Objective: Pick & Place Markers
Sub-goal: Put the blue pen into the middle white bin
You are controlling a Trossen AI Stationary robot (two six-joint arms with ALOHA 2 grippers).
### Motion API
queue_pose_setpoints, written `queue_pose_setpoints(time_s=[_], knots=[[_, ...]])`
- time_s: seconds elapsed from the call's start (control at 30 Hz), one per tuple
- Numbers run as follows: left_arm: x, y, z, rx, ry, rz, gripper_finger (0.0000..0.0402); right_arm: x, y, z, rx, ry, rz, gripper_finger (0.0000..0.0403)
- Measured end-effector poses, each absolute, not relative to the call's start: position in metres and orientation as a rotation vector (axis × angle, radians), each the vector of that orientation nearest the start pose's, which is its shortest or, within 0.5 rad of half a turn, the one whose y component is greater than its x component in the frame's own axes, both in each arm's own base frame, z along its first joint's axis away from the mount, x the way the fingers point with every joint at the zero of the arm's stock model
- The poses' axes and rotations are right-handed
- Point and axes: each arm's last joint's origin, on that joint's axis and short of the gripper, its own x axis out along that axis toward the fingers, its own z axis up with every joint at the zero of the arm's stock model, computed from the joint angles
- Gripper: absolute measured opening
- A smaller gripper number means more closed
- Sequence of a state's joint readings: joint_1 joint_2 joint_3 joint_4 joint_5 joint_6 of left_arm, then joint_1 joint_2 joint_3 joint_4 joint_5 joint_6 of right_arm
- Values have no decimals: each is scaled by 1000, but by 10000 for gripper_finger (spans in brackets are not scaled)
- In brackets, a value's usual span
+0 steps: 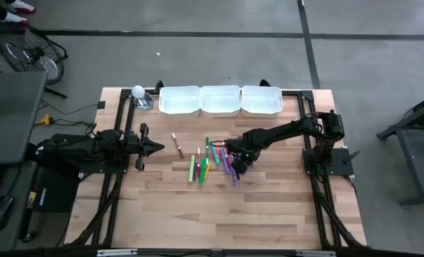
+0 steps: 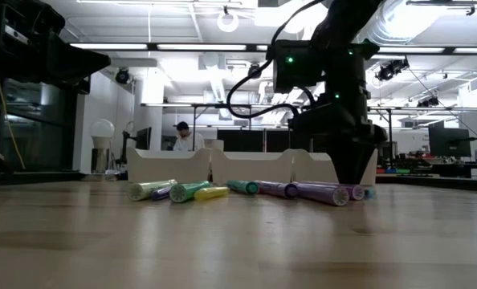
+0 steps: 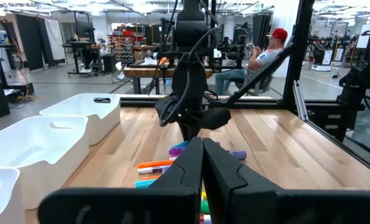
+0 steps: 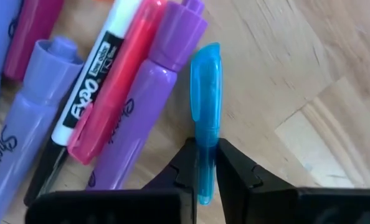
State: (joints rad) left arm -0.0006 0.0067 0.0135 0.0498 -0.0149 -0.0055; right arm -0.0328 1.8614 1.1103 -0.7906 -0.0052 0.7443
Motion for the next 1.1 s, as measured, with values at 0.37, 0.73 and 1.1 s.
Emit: queue_pose_setpoints(time_s=[0.37, 0.73, 1.1], knots=[[97, 0, 172, -6, -57, 14, 1, 321, -19, 141, 594, 1473, -525, 24], [97, 0, 172, -6, -57, 15, 1, 321, -22, 141, 594, 1481, -484, 24], [97, 0, 172, -6, -57, 15, 1, 318, -31, 158, 592, 1432, -442, 24]])
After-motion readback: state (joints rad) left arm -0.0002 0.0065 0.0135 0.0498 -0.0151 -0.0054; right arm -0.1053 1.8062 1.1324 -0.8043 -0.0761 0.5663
